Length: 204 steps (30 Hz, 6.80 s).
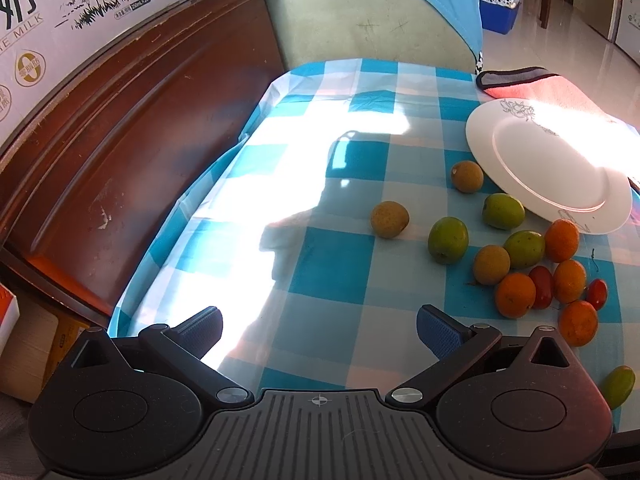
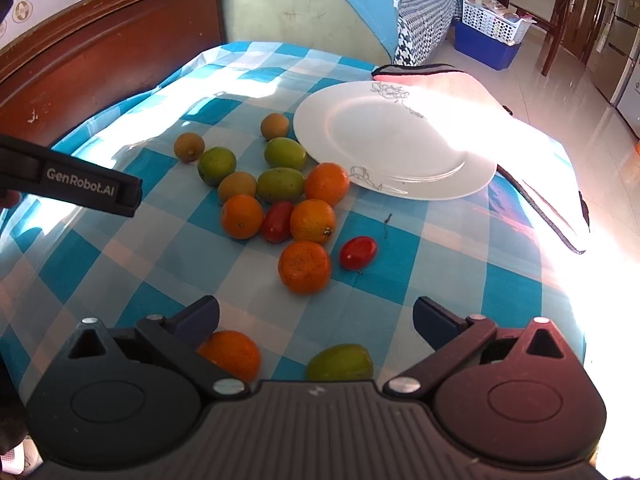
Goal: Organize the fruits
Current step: 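Move both grippers toward the fruit pile beside the plate, then grasp an orange with the left gripper while the right gripper grasps a green mango, then carry both fruits onto the white plate and open both grippers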
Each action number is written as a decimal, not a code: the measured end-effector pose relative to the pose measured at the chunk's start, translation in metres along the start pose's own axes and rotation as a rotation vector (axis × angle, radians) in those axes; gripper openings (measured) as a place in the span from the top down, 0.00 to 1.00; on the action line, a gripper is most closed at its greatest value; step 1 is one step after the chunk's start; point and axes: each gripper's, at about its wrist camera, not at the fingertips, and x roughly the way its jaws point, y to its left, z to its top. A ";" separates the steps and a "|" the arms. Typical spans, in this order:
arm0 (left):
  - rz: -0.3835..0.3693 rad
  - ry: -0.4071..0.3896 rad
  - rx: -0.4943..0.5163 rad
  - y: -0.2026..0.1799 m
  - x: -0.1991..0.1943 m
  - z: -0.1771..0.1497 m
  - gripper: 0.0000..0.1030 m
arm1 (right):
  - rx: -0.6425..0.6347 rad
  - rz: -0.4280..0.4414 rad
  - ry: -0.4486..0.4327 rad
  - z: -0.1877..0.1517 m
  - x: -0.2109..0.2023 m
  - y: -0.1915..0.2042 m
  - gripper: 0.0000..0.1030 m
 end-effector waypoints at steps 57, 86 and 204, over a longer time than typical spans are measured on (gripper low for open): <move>-0.049 0.031 0.018 -0.024 -0.017 -0.023 0.00 | 0.129 -0.146 0.118 0.022 0.001 -0.026 0.01; -0.030 0.012 0.035 -0.027 -0.019 -0.026 0.01 | 0.108 -0.157 0.112 0.021 0.001 -0.024 0.01; -0.423 -0.188 0.042 -0.054 -0.011 0.024 0.72 | 0.147 0.084 -0.058 0.037 -0.006 -0.071 0.67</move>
